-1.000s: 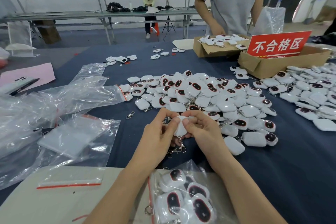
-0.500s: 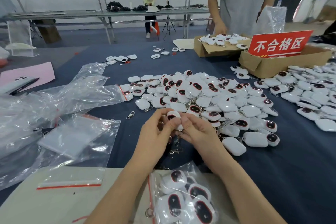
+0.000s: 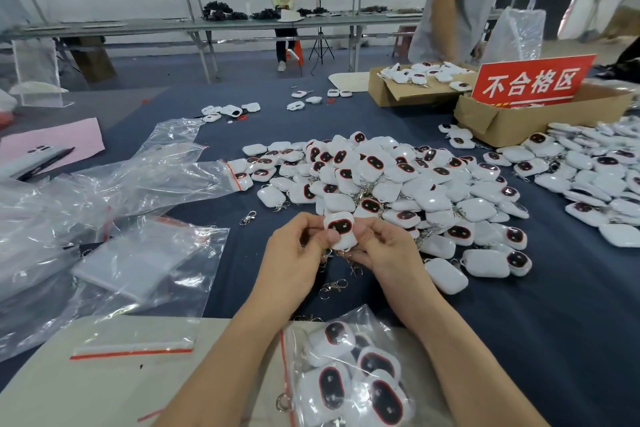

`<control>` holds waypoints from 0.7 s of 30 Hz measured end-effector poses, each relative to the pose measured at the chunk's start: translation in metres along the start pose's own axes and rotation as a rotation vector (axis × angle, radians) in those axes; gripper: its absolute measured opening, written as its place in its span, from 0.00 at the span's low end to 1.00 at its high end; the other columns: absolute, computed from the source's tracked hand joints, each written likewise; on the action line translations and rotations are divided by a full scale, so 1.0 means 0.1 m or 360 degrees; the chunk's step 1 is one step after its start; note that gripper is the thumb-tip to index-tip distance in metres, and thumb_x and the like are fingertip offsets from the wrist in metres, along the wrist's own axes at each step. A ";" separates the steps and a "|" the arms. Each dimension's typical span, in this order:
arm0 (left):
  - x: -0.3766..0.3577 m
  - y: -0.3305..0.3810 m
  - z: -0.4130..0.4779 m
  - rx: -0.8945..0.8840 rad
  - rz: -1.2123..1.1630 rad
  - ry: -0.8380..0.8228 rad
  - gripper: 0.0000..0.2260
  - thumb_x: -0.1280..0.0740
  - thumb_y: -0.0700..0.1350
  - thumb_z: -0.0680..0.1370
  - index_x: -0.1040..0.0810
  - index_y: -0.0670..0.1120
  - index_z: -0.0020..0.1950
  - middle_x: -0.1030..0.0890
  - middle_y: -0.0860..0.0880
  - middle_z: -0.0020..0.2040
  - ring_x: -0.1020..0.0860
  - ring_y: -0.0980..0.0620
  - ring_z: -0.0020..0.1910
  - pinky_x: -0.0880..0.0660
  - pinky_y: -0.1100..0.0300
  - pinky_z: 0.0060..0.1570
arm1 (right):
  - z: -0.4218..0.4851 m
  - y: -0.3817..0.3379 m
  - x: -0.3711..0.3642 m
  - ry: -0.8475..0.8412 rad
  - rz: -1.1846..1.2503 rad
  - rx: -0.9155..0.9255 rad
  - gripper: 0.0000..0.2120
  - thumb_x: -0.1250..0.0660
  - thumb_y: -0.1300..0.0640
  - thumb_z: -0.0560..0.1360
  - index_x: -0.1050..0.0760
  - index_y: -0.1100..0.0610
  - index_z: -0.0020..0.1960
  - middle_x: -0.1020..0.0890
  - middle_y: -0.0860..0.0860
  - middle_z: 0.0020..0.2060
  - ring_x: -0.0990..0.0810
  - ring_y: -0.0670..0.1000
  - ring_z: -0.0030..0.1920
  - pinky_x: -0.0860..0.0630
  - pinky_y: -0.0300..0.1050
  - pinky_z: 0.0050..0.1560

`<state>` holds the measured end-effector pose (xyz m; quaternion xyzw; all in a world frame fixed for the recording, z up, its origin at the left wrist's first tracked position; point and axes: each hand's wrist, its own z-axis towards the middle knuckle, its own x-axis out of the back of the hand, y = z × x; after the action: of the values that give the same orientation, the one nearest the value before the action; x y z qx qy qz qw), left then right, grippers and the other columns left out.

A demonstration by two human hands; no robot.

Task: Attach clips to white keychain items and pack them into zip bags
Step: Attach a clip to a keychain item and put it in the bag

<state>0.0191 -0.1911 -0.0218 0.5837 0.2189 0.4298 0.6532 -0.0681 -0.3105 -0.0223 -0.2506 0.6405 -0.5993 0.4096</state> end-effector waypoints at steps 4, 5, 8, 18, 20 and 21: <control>-0.01 0.03 -0.02 -0.0026 0.0021 0.0015 0.04 0.29 0.42 0.79 0.19 0.51 0.47 0.19 0.61 0.33 0.24 0.64 0.31 0.30 0.71 0.36 | 0.01 0.01 0.01 -0.0005 -0.0011 0.0020 0.09 0.37 0.59 0.82 0.18 0.60 0.50 0.13 0.57 0.46 0.13 0.54 0.48 0.18 0.41 0.48; 0.00 0.04 -0.03 -0.0041 0.0008 0.0036 0.03 0.29 0.43 0.79 0.19 0.50 0.48 0.18 0.60 0.34 0.24 0.63 0.32 0.29 0.70 0.37 | 0.00 0.00 0.01 -0.0011 0.0012 0.0027 0.09 0.36 0.58 0.82 0.18 0.59 0.49 0.13 0.57 0.45 0.13 0.54 0.47 0.18 0.42 0.47; 0.01 0.12 -0.07 -0.0094 -0.0026 0.0078 0.02 0.31 0.45 0.81 0.19 0.52 0.52 0.16 0.57 0.41 0.20 0.59 0.38 0.24 0.66 0.40 | -0.02 -0.05 -0.01 -0.0017 -0.0009 0.0089 0.08 0.33 0.54 0.80 0.17 0.51 0.46 0.13 0.54 0.44 0.14 0.51 0.45 0.18 0.41 0.45; 0.36 0.47 -0.45 0.0033 -0.0126 0.0112 0.08 0.39 0.47 0.85 0.21 0.50 0.56 0.17 0.52 0.39 0.18 0.51 0.36 0.21 0.59 0.36 | -0.17 -0.42 -0.03 -0.0152 -0.0609 0.0411 0.09 0.33 0.51 0.81 0.19 0.36 0.49 0.14 0.41 0.44 0.17 0.40 0.47 0.24 0.31 0.51; 0.52 0.50 -0.60 0.0138 -0.0079 0.0096 0.08 0.39 0.45 0.84 0.20 0.51 0.55 0.19 0.51 0.34 0.22 0.54 0.31 0.25 0.63 0.30 | -0.24 -0.49 -0.02 -0.0221 -0.0666 0.0400 0.09 0.36 0.53 0.82 0.20 0.39 0.52 0.15 0.41 0.44 0.17 0.41 0.46 0.24 0.32 0.50; 0.61 0.51 -0.67 0.0197 -0.0055 0.0070 0.08 0.38 0.44 0.84 0.19 0.51 0.56 0.20 0.51 0.32 0.23 0.56 0.29 0.27 0.65 0.29 | -0.27 -0.52 -0.02 -0.0257 -0.0709 0.0388 0.10 0.37 0.54 0.82 0.21 0.40 0.52 0.15 0.41 0.44 0.18 0.40 0.46 0.24 0.31 0.50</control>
<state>-0.0163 -0.1052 0.0247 0.6095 0.2694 0.4168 0.6182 -0.0987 -0.3018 0.0274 -0.3812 0.4578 -0.7256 0.3444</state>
